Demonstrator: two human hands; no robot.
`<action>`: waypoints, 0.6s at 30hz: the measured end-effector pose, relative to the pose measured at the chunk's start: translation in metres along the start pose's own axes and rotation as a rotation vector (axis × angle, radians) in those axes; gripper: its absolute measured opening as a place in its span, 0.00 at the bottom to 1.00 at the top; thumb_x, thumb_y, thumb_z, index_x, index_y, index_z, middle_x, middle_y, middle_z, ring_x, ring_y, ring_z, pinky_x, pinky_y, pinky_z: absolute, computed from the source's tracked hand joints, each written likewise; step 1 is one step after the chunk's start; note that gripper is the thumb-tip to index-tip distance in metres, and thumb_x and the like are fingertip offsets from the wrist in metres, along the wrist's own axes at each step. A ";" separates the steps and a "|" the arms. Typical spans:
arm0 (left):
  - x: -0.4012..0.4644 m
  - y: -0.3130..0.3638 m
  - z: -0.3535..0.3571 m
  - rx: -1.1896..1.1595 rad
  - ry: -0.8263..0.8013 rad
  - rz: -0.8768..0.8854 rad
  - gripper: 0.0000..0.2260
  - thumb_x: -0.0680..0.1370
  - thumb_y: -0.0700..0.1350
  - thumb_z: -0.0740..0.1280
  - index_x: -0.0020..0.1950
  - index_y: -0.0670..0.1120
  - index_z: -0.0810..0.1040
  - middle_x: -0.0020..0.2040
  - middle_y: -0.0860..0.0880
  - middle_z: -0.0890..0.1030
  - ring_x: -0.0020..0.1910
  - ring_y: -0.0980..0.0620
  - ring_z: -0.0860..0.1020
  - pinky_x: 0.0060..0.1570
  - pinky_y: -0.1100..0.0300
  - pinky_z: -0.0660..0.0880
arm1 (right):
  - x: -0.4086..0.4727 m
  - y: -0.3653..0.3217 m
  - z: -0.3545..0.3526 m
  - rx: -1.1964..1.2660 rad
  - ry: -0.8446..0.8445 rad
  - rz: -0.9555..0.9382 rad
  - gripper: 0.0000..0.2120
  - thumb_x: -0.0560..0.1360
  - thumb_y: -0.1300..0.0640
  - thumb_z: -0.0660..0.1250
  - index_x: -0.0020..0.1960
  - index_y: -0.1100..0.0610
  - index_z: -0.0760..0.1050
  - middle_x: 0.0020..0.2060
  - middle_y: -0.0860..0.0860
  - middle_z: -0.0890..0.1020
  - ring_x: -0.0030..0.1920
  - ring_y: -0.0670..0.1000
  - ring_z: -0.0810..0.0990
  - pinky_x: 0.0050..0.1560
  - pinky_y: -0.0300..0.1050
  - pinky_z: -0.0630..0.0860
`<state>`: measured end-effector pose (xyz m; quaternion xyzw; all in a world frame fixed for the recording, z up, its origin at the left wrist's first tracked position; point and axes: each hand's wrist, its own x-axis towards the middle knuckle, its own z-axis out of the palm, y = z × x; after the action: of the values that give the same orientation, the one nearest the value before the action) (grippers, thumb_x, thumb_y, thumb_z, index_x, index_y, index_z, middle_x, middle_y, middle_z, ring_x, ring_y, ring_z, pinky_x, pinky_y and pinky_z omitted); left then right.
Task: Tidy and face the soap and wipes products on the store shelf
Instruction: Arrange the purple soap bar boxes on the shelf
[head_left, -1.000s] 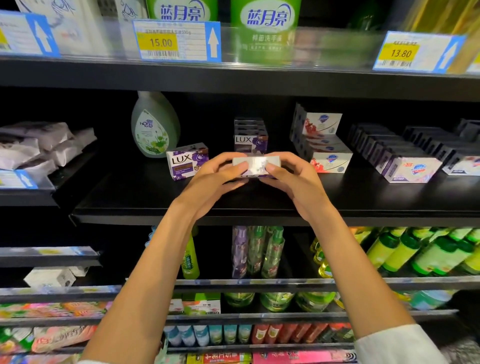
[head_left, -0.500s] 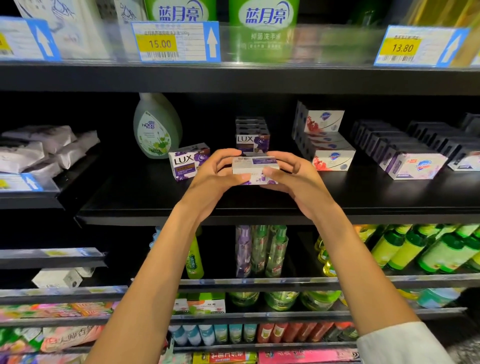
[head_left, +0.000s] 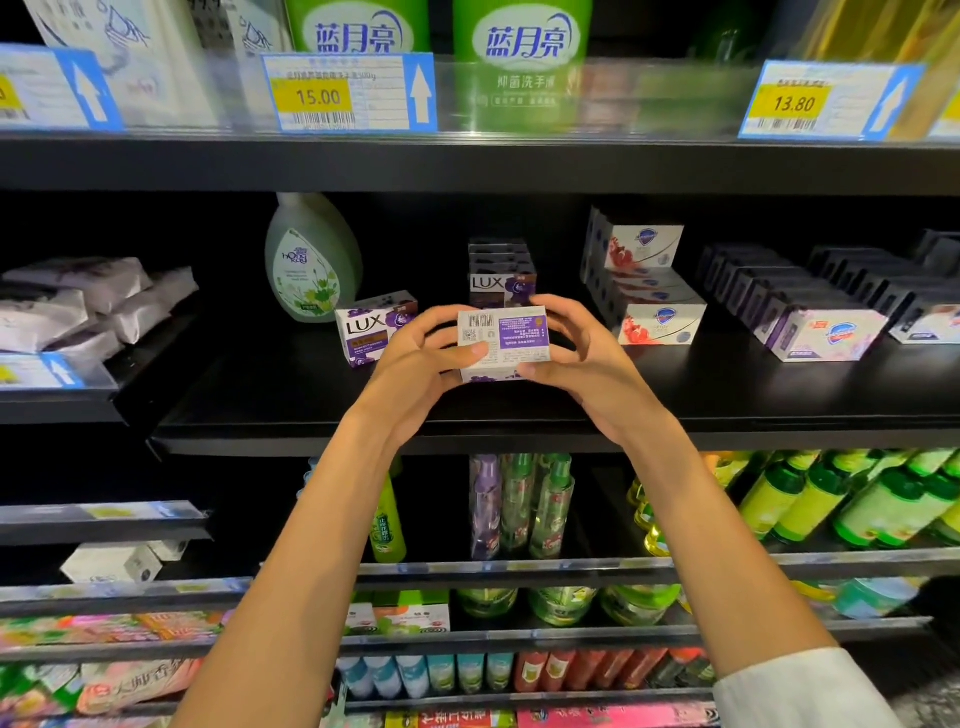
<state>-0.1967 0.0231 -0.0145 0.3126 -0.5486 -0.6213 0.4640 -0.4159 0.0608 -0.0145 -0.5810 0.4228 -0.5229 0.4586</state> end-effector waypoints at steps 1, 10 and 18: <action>-0.001 0.000 0.000 -0.006 0.005 0.007 0.21 0.79 0.33 0.72 0.71 0.43 0.76 0.64 0.40 0.83 0.64 0.40 0.82 0.60 0.48 0.79 | 0.000 0.000 0.000 0.016 -0.011 0.014 0.34 0.75 0.67 0.76 0.76 0.51 0.68 0.68 0.52 0.80 0.65 0.55 0.83 0.64 0.60 0.81; -0.003 0.002 0.000 0.034 -0.002 0.021 0.21 0.79 0.33 0.72 0.71 0.45 0.75 0.64 0.39 0.83 0.64 0.39 0.82 0.65 0.40 0.78 | -0.003 -0.004 0.000 0.050 0.027 0.021 0.19 0.82 0.64 0.69 0.72 0.56 0.73 0.57 0.59 0.86 0.59 0.59 0.86 0.54 0.57 0.85; -0.005 0.008 0.007 0.028 0.019 -0.027 0.16 0.84 0.48 0.67 0.69 0.42 0.77 0.63 0.41 0.84 0.63 0.41 0.83 0.64 0.38 0.79 | -0.004 -0.005 0.001 -0.028 0.056 -0.023 0.21 0.80 0.64 0.71 0.71 0.51 0.73 0.61 0.53 0.85 0.62 0.56 0.84 0.66 0.67 0.78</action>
<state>-0.1995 0.0305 -0.0064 0.3320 -0.5486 -0.6169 0.4563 -0.4155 0.0662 -0.0109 -0.5774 0.4357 -0.5382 0.4325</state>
